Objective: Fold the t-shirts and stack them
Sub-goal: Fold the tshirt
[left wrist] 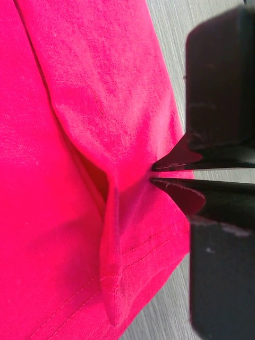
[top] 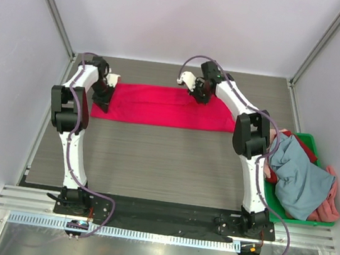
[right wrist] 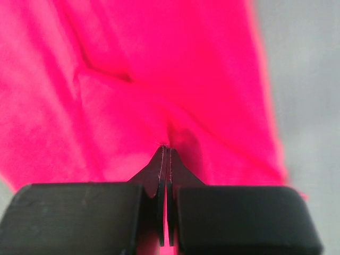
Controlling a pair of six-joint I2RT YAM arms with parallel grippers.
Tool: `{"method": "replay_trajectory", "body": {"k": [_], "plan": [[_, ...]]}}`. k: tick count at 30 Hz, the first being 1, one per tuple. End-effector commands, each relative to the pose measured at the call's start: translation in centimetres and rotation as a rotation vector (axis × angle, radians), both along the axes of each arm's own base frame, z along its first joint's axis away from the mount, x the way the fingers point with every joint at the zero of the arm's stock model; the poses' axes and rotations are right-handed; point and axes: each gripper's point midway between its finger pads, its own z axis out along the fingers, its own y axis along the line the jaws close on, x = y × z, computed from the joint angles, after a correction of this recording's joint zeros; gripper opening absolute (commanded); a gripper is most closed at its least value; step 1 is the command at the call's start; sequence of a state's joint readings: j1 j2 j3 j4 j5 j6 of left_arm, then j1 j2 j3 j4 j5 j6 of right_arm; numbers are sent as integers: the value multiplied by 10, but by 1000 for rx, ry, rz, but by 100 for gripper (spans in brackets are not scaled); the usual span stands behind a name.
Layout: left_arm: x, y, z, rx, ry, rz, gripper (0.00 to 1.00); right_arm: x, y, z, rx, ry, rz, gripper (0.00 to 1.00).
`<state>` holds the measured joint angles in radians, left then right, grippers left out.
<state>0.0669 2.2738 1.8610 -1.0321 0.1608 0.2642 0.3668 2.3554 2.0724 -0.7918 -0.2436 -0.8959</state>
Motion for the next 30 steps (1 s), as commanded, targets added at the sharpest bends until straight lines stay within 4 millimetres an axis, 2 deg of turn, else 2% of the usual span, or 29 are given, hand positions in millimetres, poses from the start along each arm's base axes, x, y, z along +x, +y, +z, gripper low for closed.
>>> {"method": "replay_trajectory", "body": {"k": [1, 2, 3, 4, 5, 6, 9, 10, 11, 12, 13, 14, 15, 16, 17, 19, 21, 24, 30], "plan": [[-10, 5, -18, 12, 44, 10, 9, 40, 27, 51, 6, -247, 29, 1], [-10, 5, -17, 9, 43, 11, 7, 50, 36, 59, 14, -311, 25, 3], [-10, 5, -16, 8, 41, 10, 7, 56, 36, 65, 5, -351, -10, 18], [-10, 4, -12, 8, 35, 8, 6, 60, 35, 69, 11, -377, -38, 29], [-9, 3, -10, 4, 26, 6, 7, 72, 41, 84, 43, -449, -69, 35], [-7, 4, -7, 6, 17, 8, 7, 77, 38, 93, 41, -489, -112, 39], [1, 5, 18, 12, -55, 5, 13, 81, 30, 126, 77, -583, -230, 42], [3, 5, 26, 10, -76, -1, 22, 77, 26, 139, 100, -594, -261, 42], [9, 4, 46, 10, -128, -13, 25, 74, 24, 144, 106, -598, -277, 42], [9, 2, 55, 3, -146, -54, 30, 71, 21, 146, 107, -597, -291, 42], [10, 2, 64, 11, -165, -79, 39, 64, 15, 138, 92, -576, -307, 42], [11, 1, 71, 19, -179, -116, 42, 58, 10, 146, 103, -578, -322, 42], [13, 3, 82, 40, -207, -200, 45, 52, 8, 145, 98, -570, -323, 42], [6, 1, 86, 36, -190, -251, 49, 42, 3, 128, 73, -535, -319, 42], [2, 1, 86, 40, -179, -313, 51, 37, 1, 132, 76, -535, -319, 42], [-8, 8, 82, 77, -130, -446, 54, 27, -4, 115, 55, -498, -324, 42], [-21, 12, 71, 80, -52, -517, 54, 22, -7, 112, 57, -481, -346, 42], [-27, 23, 61, 110, 8, -612, 52, 21, -8, 109, 64, -463, -377, 42], [-20, 32, 43, 136, 63, -662, 47, 16, -12, 106, 51, -452, -385, 42]]}}
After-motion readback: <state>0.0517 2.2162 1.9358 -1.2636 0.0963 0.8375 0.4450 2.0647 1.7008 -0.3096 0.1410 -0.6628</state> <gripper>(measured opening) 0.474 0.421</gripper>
